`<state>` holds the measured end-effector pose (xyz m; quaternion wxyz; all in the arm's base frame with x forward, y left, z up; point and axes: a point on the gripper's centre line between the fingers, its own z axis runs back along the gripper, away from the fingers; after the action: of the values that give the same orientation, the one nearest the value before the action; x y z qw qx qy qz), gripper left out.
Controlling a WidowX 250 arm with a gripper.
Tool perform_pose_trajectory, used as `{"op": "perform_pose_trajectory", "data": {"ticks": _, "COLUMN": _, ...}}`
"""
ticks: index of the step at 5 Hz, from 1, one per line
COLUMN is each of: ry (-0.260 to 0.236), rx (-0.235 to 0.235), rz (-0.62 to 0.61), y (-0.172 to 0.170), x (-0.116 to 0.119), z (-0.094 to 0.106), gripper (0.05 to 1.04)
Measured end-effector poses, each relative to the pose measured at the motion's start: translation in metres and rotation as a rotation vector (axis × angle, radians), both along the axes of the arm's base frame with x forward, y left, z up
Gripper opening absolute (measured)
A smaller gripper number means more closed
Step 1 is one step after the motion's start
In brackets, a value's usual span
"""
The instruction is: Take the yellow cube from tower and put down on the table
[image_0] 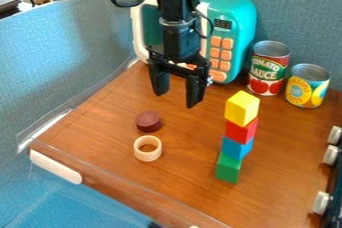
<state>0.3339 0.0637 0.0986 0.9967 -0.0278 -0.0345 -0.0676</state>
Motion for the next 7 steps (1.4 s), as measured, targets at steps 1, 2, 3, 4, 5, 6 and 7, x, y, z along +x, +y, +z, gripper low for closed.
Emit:
{"op": "perform_pose_trajectory", "data": {"ticks": 1, "ry": 0.036, "rx": -0.01, "rz": 0.0, "y": -0.001, "x": -0.002, "z": -0.011, "gripper": 1.001}}
{"op": "perform_pose_trajectory", "data": {"ticks": 2, "ry": 0.034, "rx": -0.033, "rz": -0.006, "y": -0.003, "x": 0.002, "z": -0.005, "gripper": 1.001}}
{"op": "perform_pose_trajectory", "data": {"ticks": 3, "ry": 0.007, "rx": -0.062, "rz": -0.005, "y": -0.007, "x": 0.009, "z": 0.005, "gripper": 1.001}}
{"op": "perform_pose_trajectory", "data": {"ticks": 4, "ry": -0.047, "rx": -0.036, "rz": -0.025, "y": -0.017, "x": 0.014, "z": 0.031, "gripper": 1.0}}
{"op": "perform_pose_trajectory", "data": {"ticks": 5, "ry": -0.072, "rx": 0.018, "rz": -0.105, "y": -0.046, "x": 0.018, "z": 0.049, "gripper": 1.0}}
{"op": "perform_pose_trajectory", "data": {"ticks": 6, "ry": -0.07, "rx": 0.084, "rz": -0.168, "y": -0.078, "x": 0.014, "z": 0.063, "gripper": 1.001}}
{"op": "perform_pose_trajectory", "data": {"ticks": 7, "ry": -0.063, "rx": 0.094, "rz": -0.205, "y": -0.095, "x": 0.01, "z": 0.065, "gripper": 1.001}}
